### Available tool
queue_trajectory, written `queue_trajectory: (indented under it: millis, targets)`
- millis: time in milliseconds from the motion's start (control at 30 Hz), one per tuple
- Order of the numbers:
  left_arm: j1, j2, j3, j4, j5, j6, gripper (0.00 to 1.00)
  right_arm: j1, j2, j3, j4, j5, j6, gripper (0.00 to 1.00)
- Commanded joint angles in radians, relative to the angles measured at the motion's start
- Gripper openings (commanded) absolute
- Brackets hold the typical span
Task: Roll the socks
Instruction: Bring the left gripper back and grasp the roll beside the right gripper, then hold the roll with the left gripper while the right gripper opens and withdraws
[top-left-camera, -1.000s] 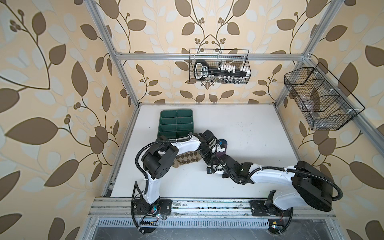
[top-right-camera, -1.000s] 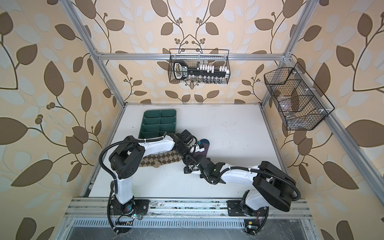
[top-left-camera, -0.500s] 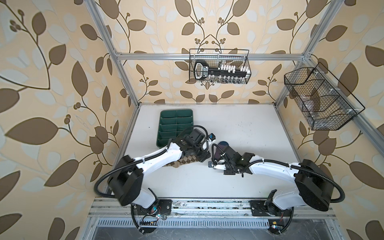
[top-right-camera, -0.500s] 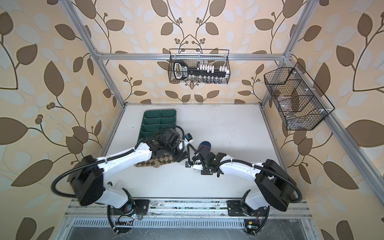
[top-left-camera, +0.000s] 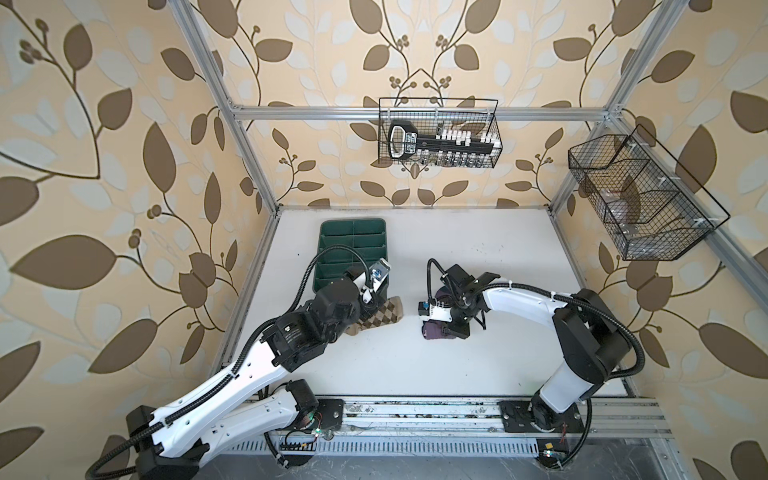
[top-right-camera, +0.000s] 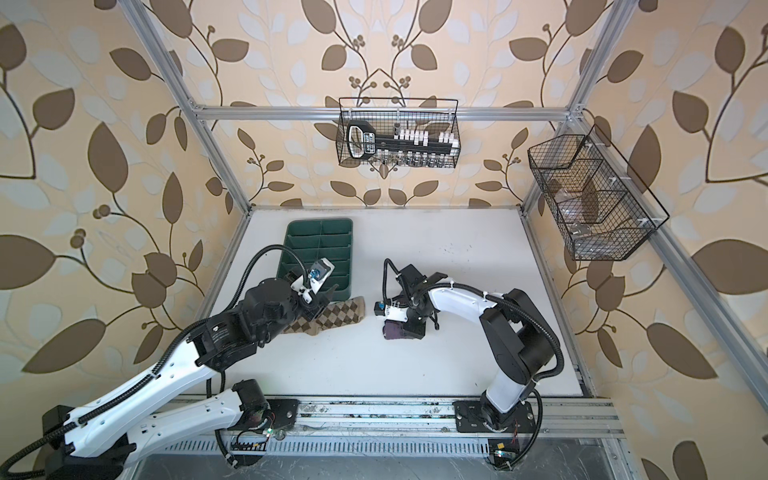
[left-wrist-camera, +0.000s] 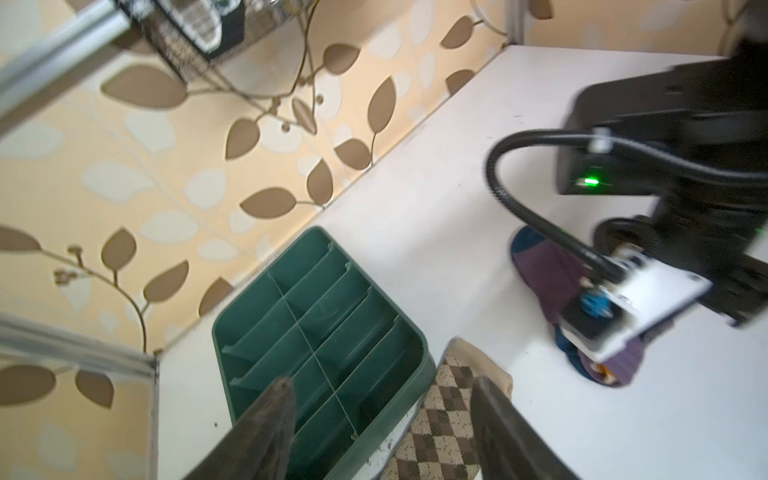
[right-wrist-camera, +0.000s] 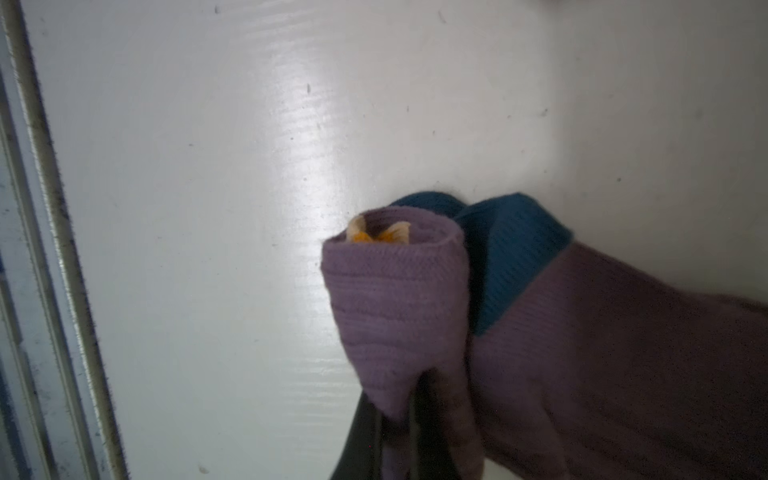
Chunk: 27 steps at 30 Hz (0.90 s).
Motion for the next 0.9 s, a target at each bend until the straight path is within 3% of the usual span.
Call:
queue_trajectory:
  millis: [0, 100, 233, 600, 867]
  targets:
    - [-0.143, 0.082, -0.074, -0.040, -0.156, 0.246, 0.71, -0.059, 0.084, 0.012, -0.107, -0.045, -0.034, 0.00]
    - [-0.240, 0.203, -0.115, -0.001, -0.246, 0.337, 0.71, -0.082, 0.103, 0.035, -0.109, -0.059, -0.040, 0.00]
    - [-0.301, 0.354, -0.142, 0.132, -0.235, 0.361, 0.73, -0.088, 0.106, 0.039, -0.092, -0.053, -0.045, 0.01]
    - [-0.305, 0.696, -0.093, 0.383, -0.109, 0.278, 0.76, -0.090, 0.108, 0.036, -0.083, -0.079, -0.045, 0.05]
    - [-0.270, 0.881, -0.012, 0.432, -0.109, 0.207, 0.65, -0.086, 0.102, 0.031, -0.086, -0.091, -0.044, 0.06]
